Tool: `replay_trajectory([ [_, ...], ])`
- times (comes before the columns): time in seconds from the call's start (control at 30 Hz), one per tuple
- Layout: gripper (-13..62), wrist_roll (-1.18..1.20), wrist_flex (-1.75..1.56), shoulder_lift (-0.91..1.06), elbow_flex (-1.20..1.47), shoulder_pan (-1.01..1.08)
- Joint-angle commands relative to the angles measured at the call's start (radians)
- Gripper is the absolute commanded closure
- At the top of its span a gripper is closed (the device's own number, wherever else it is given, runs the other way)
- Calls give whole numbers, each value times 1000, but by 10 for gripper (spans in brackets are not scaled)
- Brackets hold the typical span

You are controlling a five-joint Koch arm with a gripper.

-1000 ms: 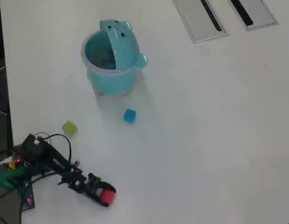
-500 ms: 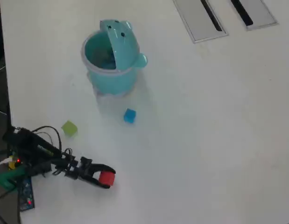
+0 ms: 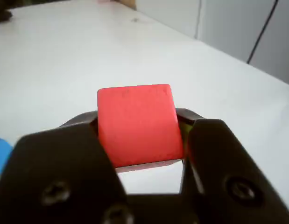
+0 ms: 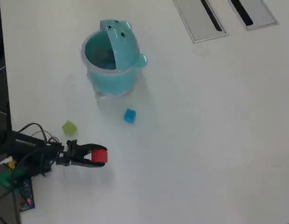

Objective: Grasp RGB lego blocks and put them in the bin one by one.

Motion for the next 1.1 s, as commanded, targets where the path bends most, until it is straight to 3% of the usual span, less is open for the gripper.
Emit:
replay_trajectory([
  [0.0,377,-2,29,75,-54,-41],
  [0.67,378,-77,-51,146,-112,-273],
  [1.07,382,-35,69,123,-337,-581],
])
